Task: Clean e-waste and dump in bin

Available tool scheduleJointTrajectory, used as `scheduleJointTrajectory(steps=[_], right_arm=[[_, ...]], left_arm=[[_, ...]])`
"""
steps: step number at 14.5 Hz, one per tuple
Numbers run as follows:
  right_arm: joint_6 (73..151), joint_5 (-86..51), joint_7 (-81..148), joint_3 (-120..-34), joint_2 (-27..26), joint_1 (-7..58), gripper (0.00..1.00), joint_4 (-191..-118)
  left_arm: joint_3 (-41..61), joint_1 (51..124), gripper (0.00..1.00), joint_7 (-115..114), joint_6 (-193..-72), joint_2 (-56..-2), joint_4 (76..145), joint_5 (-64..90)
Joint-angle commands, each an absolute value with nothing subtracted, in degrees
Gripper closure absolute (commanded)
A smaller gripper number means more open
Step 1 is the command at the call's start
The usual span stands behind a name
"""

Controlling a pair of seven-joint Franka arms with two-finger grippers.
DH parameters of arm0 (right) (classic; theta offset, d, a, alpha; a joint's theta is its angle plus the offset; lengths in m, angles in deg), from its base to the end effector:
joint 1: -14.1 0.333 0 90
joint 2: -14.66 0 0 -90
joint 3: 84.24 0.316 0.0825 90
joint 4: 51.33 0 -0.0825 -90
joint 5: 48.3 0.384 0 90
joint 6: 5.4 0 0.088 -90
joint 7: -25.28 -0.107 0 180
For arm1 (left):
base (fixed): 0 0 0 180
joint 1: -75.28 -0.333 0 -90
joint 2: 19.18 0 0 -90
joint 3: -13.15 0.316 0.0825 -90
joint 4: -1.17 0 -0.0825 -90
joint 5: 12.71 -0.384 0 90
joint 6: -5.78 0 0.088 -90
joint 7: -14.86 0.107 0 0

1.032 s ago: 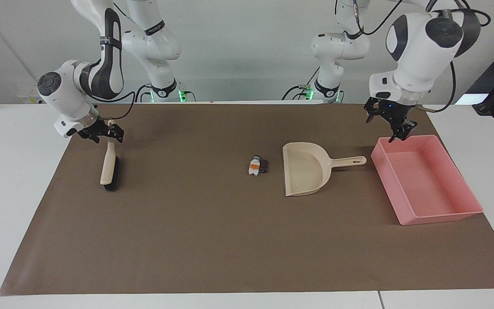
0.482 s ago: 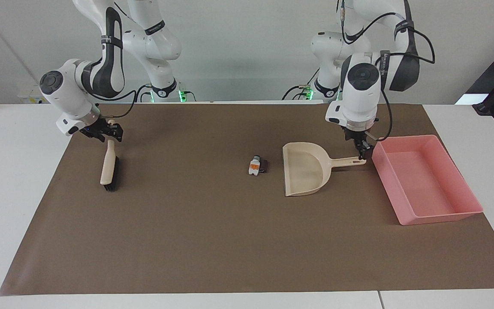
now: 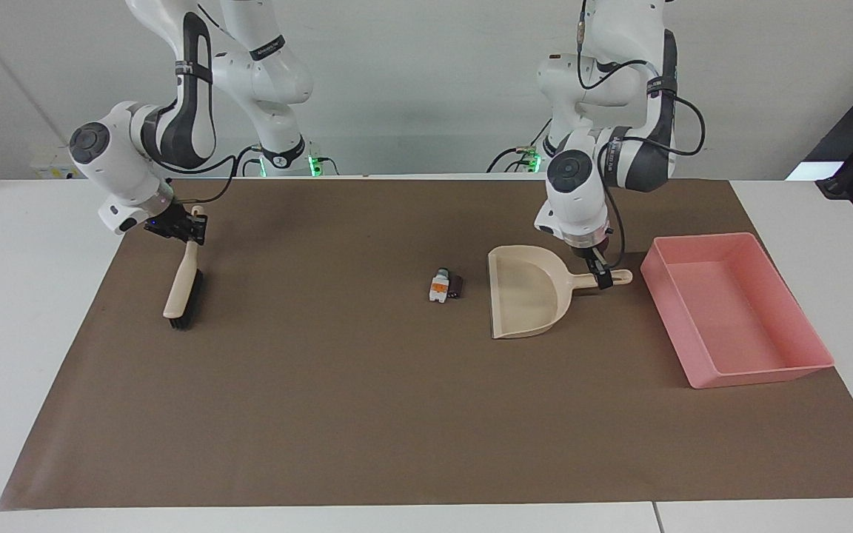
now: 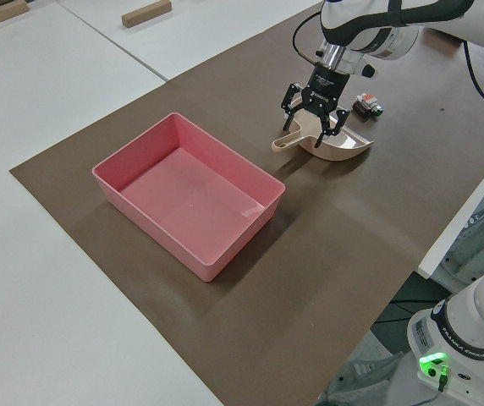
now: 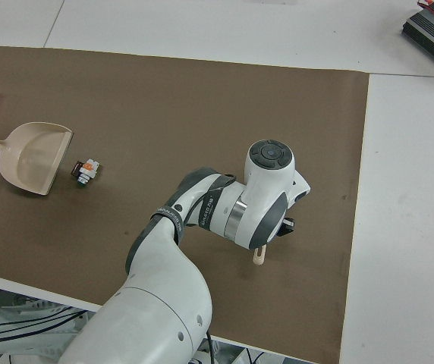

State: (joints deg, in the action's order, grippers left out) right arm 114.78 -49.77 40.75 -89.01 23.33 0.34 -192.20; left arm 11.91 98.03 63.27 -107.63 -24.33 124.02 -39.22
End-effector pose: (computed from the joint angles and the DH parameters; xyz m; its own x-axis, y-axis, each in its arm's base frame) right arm 0.4146 -0.1399 0.3378 0.9787 -0.0301 -0.2029 -0.0409 -0.9979 -0.0494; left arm 0.4923 -0.1881 0.3484 0.0633 -0.8905 -0.4506 -0.9979 -0.0610 -0.0196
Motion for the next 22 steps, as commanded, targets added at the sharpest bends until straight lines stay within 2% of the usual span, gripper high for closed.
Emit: scheduleJointTrajectory(steps=[1,4,5,6,7,8,11,13,15,18,20,22], right_arm=[[109.67,-49.62,38.99,-88.28,23.81,1.35,1.00,-188.98],[104.31,-49.70,36.19,-88.02,23.27,3.98,1.00,-184.06],[101.94,-49.79,33.91,-88.02,23.53,6.08,1.00,-182.74],[99.22,-50.05,30.41,-87.93,23.71,8.79,1.00,-180.90],[96.41,-50.58,27.42,-87.93,23.80,11.52,1.00,-179.05],[94.03,-50.84,23.73,-87.93,23.97,14.59,1.00,-177.47],[90.85,-50.85,13.62,-87.93,24.68,24.09,1.00,-175.69],[90.93,-50.58,7.90,-87.58,24.77,28.58,1.00,-175.69],[91.81,-49.62,1.84,-87.49,24.77,32.97,1.00,-175.87],[94.87,-47.08,-3.27,-87.32,22.67,39.48,1.00,-176.48],[97.24,-44.45,-4.95,-87.32,21.43,42.21,1.00,-176.74],[100.06,-39.97,-5.57,-87.32,20.20,43.01,1.00,-177.36]], left_arm=[[12.63,100.41,0.12,59.16,-110.15,-26.12,125.10,-41.36],[12.63,100.59,0.15,59.07,-110.06,-26.13,125.01,-41.36],[12.63,100.68,0.24,58.81,-109.98,-26.13,124.92,-41.36],[12.63,100.68,0.45,58.72,-110.24,-26.13,124.66,-41.36],[12.54,100.68,0.72,58.72,-110.33,-26.21,124.40,-41.36],[12.54,100.68,0.83,58.63,-110.33,-26.13,124.31,-41.36],[12.54,100.68,0.91,58.72,-111.12,-25.51,124.13,-41.36],[12.63,100.59,1.00,59.51,-109.90,-25.16,122.91,-41.36],[12.54,100.77,1.00,59.68,-104.64,-25.77,120.28,-41.36],[12.54,102.26,1.00,59.77,-102.60,-25.86,120.09,-41.36],[12.54,104.54,1.00,60.91,-102.68,-26.30,120.09,-41.36],[12.71,106.65,1.00,61.27,-103.03,-29.10,119.04,-41.44]])
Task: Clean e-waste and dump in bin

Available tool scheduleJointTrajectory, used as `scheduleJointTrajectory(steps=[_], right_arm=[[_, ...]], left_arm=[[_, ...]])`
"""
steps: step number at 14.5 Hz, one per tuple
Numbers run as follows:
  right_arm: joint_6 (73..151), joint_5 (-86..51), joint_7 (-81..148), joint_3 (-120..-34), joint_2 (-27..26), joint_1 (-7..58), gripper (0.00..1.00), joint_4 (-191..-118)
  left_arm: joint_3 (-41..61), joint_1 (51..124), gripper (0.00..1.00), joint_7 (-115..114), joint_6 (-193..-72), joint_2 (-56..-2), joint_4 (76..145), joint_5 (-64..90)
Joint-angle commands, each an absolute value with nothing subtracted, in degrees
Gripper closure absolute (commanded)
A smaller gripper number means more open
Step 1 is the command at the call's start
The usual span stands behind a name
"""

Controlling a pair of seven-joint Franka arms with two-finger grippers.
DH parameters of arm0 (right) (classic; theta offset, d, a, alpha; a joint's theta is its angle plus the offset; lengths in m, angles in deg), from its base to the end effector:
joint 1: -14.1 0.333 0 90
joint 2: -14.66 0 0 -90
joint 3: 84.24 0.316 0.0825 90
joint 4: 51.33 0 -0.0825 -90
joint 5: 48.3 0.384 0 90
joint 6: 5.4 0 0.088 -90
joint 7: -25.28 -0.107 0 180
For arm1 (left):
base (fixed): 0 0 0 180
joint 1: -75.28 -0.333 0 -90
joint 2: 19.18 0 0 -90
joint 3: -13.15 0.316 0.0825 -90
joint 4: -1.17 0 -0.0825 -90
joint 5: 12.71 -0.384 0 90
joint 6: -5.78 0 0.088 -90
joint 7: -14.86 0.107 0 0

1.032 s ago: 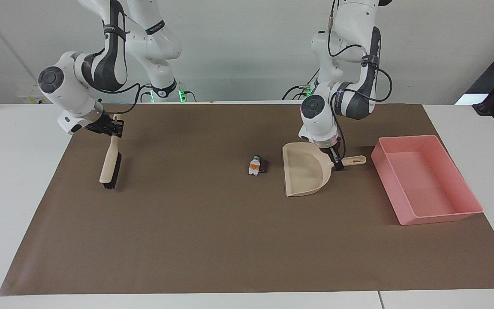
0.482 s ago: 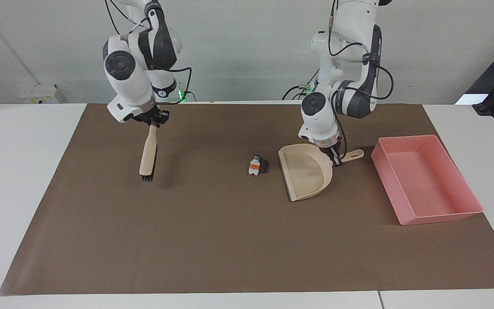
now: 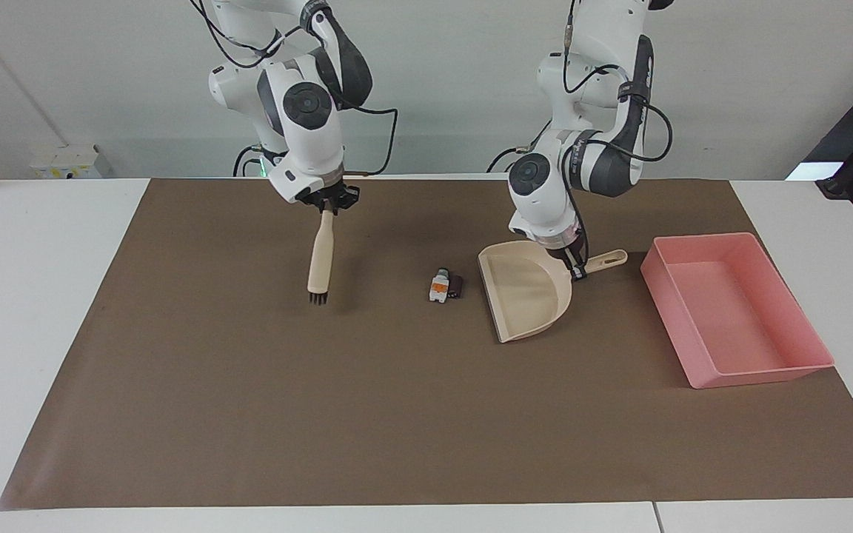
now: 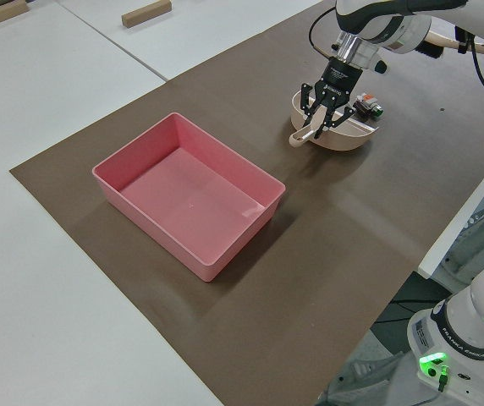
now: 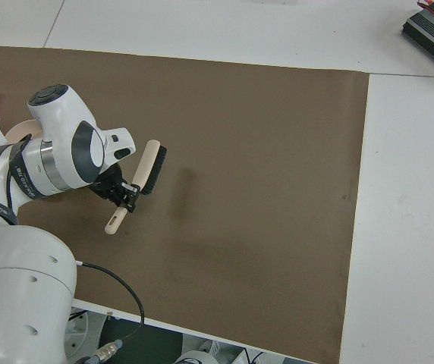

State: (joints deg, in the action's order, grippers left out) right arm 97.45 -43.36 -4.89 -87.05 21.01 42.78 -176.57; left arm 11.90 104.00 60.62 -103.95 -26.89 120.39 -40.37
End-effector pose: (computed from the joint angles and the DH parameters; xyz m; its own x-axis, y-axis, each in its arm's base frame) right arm 0.4273 0.2150 0.4160 0.9535 -0.1105 -0.2803 -0.0947 -0.9931 0.0695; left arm 0.4826 -0.2401 0.3485 0.0181 -0.8707 -0.4915 -0.9997 -0.0075 -0.0235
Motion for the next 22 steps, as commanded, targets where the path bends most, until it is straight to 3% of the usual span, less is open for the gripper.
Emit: scheduleJointTrajectory(steps=[1,7,14,22], right_arm=[[101.46,-38.47,-6.01,-87.32,19.41,44.40,1.00,-177.54],[109.37,-32.14,-6.01,-87.23,14.32,49.59,1.00,-177.02],[111.41,-30.38,-1.72,-87.23,13.17,52.24,1.00,-176.66],[117.12,-21.32,-1.35,-86.35,-0.45,58.04,1.00,-166.12]], left_arm=[[12.72,106.74,1.00,61.27,-102.94,-30.07,118.17,-41.53],[12.63,108.59,1.00,61.00,-101.01,-30.43,118.60,-44.43],[12.63,108.68,1.00,59.69,-101.01,-30.00,120.09,-44.43],[12.54,108.59,1.00,59.51,-101.27,-29.82,120.44,-44.43]])
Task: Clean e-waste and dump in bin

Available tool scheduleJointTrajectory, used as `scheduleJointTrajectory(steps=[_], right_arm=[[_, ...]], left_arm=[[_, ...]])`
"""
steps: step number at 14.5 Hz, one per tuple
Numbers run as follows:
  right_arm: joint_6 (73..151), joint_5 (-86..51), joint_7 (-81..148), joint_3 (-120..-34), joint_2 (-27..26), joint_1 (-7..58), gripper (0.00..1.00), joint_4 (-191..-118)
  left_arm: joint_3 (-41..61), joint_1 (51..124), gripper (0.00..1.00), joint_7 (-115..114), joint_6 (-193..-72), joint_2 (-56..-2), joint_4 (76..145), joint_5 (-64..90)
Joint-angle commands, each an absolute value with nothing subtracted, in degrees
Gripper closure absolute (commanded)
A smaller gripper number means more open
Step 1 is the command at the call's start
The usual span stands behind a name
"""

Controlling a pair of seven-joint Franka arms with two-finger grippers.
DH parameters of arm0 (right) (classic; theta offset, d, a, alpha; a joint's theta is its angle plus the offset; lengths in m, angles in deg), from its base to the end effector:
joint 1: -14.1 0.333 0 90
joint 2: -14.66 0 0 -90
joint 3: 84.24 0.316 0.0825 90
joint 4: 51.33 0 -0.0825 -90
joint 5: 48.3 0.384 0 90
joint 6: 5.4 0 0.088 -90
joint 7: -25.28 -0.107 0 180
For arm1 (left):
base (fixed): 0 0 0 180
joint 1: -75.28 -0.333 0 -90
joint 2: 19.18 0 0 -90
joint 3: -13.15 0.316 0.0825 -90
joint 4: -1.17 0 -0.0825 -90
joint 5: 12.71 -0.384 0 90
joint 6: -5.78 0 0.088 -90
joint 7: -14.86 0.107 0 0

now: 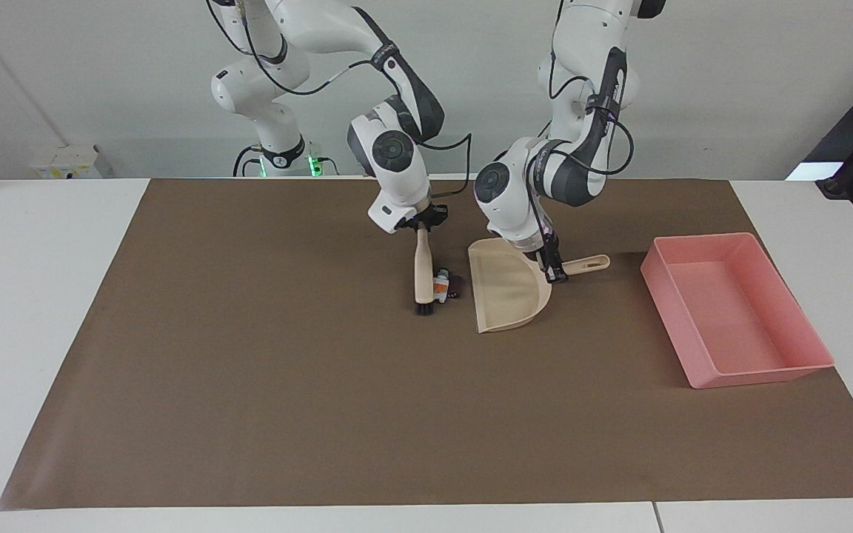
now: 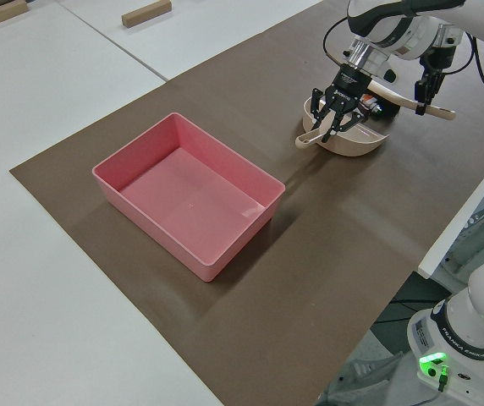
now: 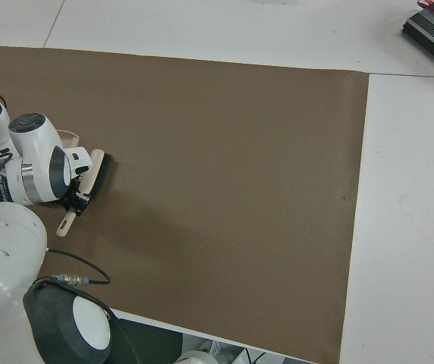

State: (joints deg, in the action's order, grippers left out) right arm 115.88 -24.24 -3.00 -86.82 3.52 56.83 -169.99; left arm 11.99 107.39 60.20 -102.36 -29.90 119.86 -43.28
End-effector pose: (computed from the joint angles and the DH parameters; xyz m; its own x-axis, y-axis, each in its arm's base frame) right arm 0.4184 0.3780 0.3288 0.9527 -0.0089 -0.3039 -0.0676 -0.9807 -0.1832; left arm 0.4712 -0.2638 0.3243 -0.0584 -0.8296 -0.5552 -0.9978 0.0652 0.0074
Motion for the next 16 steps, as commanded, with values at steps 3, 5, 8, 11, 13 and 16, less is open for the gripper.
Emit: scheduleJointTrajectory(steps=[3,5,8,11,13,16], right_arm=[[118.25,-13.36,4.94,-83.63,-1.68,58.30,1.00,-163.48],[121.07,-7.10,7.61,-83.54,-1.95,59.88,1.00,-163.30],[120.46,-6.55,7.26,-83.54,-1.86,59.80,1.00,-162.24],[116.96,-7.86,6.47,-84.15,1.63,59.54,0.99,-163.20],[115.73,-11.80,2.71,-84.24,6.72,58.31,0.99,-166.27],[105.65,-24.09,-4.40,-84.15,13.41,54.10,1.00,-167.69]], left_arm=[[12.54,108.59,1.00,59.16,-101.62,-29.73,120.44,-44.35],[12.54,108.50,1.00,59.07,-101.89,-29.73,120.44,-44.35],[12.54,108.07,1.00,58.98,-103.38,-29.64,120.88,-44.17],[12.54,107.10,1.00,59.07,-105.13,-29.38,121.23,-43.82],[12.45,106.66,1.00,59.16,-106.02,-29.29,121.67,-43.73],[12.36,105.60,1.00,59.51,-108.21,-29.29,121.58,-41.90]])
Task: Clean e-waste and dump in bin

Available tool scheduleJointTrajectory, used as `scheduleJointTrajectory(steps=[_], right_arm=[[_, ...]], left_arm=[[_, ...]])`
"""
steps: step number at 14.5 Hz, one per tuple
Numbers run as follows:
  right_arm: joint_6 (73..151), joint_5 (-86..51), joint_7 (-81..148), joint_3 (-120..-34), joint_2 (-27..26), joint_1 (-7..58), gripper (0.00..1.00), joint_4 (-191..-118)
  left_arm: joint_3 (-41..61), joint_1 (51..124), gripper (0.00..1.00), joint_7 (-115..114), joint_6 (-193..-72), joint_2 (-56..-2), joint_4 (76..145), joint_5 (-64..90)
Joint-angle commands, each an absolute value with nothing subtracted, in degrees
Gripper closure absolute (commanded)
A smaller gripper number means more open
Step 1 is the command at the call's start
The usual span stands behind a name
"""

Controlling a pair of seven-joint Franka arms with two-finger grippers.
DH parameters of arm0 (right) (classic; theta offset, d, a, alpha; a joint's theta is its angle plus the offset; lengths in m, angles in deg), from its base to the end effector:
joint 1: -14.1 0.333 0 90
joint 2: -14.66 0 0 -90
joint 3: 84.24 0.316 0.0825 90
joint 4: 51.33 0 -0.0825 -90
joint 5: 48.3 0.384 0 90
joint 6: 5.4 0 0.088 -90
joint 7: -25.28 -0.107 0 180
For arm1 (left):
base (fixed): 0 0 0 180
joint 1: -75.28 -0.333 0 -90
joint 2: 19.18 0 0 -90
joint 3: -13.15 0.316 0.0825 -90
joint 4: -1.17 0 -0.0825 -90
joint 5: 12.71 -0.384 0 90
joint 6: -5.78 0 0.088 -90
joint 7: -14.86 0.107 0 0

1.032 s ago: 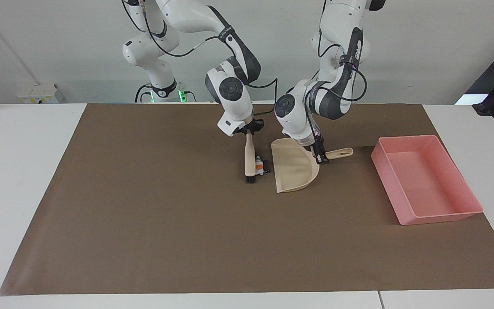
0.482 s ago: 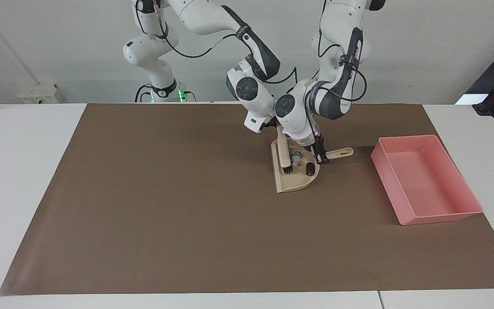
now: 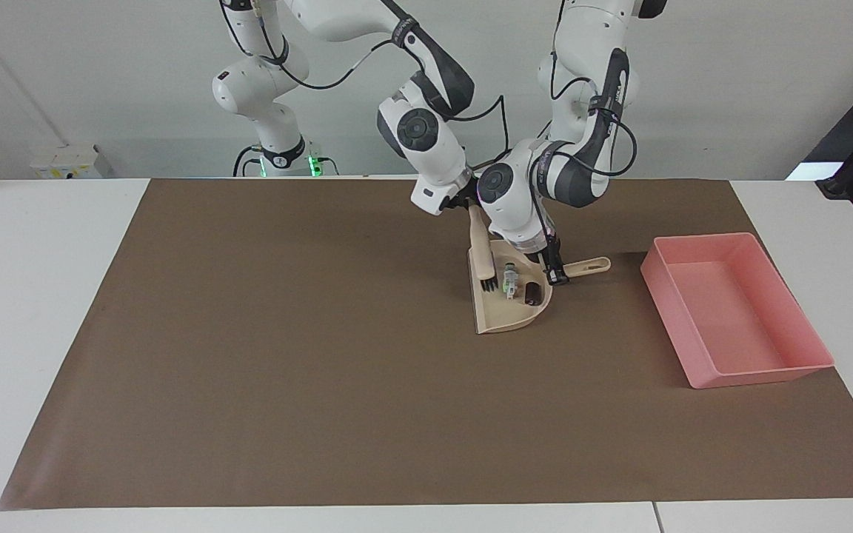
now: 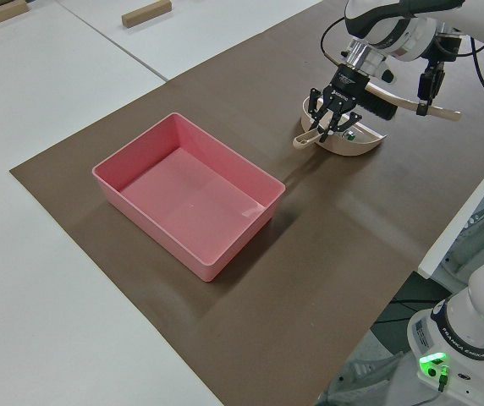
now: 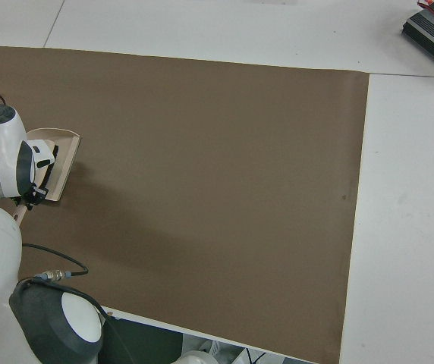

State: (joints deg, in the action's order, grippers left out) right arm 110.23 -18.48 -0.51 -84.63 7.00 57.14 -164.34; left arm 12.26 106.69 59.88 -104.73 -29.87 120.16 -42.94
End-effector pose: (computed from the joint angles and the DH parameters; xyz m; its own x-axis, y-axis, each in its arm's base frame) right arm 0.4057 0.4133 0.4026 0.9463 0.0949 -0.3090 -0.0113 -0.9457 -0.3248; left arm 0.4768 -0.2599 0.3237 -0.0398 -0.8471 -0.5300 -0.9983 0.0559 -0.0143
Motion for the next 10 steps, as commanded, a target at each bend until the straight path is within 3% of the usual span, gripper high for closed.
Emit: scheduleJointTrajectory(steps=[1,5,10], right_arm=[[102.30,-27.43,-4.17,-84.15,15.17,51.91,1.00,-167.78],[89.90,-35.69,0.65,-84.15,20.89,39.18,1.00,-167.69],[84.70,-47.85,7.60,-84.15,22.83,26.34,1.00,-167.43]], left_arm=[[12.45,105.43,1.00,59.77,-108.65,-29.29,121.41,-41.10],[12.54,101.49,1.00,67.66,-108.31,-26.49,120.79,-37.06],[12.72,94.19,1.00,78.56,-105.58,-20.42,119.83,-33.28]])
